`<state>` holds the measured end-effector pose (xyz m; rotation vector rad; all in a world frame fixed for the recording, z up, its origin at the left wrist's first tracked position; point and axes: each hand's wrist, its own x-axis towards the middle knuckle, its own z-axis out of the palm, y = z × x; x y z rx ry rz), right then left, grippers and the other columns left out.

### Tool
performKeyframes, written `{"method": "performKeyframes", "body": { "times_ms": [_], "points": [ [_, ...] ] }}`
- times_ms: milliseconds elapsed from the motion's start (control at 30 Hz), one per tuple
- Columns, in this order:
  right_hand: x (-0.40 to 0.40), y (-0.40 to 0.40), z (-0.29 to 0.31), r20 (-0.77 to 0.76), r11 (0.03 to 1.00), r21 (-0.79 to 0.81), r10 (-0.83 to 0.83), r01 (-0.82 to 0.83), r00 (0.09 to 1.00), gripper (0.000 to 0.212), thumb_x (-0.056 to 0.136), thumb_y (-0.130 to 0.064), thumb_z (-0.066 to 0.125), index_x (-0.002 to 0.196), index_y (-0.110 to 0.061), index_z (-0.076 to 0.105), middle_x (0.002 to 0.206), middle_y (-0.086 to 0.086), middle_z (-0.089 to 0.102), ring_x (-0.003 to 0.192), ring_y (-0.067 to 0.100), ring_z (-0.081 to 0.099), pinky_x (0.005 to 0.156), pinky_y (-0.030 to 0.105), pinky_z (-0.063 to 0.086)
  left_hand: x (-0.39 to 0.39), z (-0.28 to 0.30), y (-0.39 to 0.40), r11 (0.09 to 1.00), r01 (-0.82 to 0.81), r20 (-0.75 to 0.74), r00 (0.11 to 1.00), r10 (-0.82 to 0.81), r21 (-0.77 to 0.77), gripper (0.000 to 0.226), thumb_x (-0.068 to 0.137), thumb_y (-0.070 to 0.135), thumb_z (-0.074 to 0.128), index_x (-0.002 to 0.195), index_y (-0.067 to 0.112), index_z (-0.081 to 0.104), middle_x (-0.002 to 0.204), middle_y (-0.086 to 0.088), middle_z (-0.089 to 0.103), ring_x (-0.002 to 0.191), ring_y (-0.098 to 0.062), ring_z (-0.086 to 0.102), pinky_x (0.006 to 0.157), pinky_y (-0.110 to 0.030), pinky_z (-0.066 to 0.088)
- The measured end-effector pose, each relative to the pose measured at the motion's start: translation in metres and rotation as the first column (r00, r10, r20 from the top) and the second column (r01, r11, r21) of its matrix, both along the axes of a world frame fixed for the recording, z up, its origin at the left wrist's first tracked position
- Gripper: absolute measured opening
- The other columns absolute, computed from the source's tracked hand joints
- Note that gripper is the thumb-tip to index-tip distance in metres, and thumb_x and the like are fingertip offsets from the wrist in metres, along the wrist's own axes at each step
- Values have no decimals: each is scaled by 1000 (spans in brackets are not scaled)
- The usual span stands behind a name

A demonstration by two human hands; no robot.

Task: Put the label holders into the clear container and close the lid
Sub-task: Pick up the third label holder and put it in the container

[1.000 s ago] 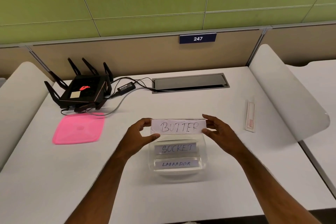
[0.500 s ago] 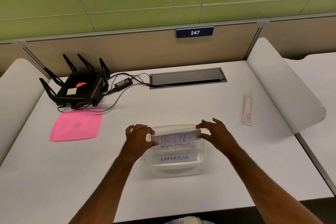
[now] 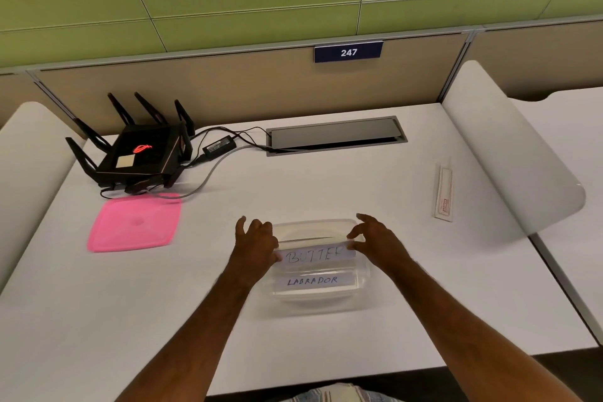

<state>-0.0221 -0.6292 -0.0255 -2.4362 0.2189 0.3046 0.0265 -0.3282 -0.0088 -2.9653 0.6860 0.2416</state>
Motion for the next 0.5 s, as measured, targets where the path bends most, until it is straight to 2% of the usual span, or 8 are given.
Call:
{"method": "performKeyframes", "body": {
  "times_ms": [100,167,300,500],
  "points": [
    [4,5,-2,-34,998,-58,-7,5,999,21,87,-31,79,105,-25,70,154,-7,48,136,17,51,106,34,38,4,-1,-4,987,63,17,998,-66,145,34,88,56,65,102,27,76,110,3,62,114,-22,52,117,-57,10],
    [4,9,-2,-35,997,-76,-14,11,999,20,87,-32,78,103,-25,70,143,-8,55,128,18,57,97,32,41,7,-1,-5,976,91,22,995,-98,198,33,89,54,65,103,26,75,111,1,63,114,-24,53,117,-58,11],
    [5,11,-3,-22,996,-80,-32,30,999,17,86,-33,78,97,-24,69,118,-9,63,109,19,64,89,33,46,10,-4,-8,967,109,8,993,-114,230,32,91,51,64,105,24,75,115,1,64,116,-25,52,117,-59,13],
    [10,16,-3,-11,988,-147,-56,53,998,15,89,-35,76,93,-24,67,110,-10,63,101,17,66,81,31,44,8,-9,-16,971,104,-31,995,-99,215,27,91,45,66,103,23,75,116,0,65,118,-26,51,116,-59,10]
  ]
}}
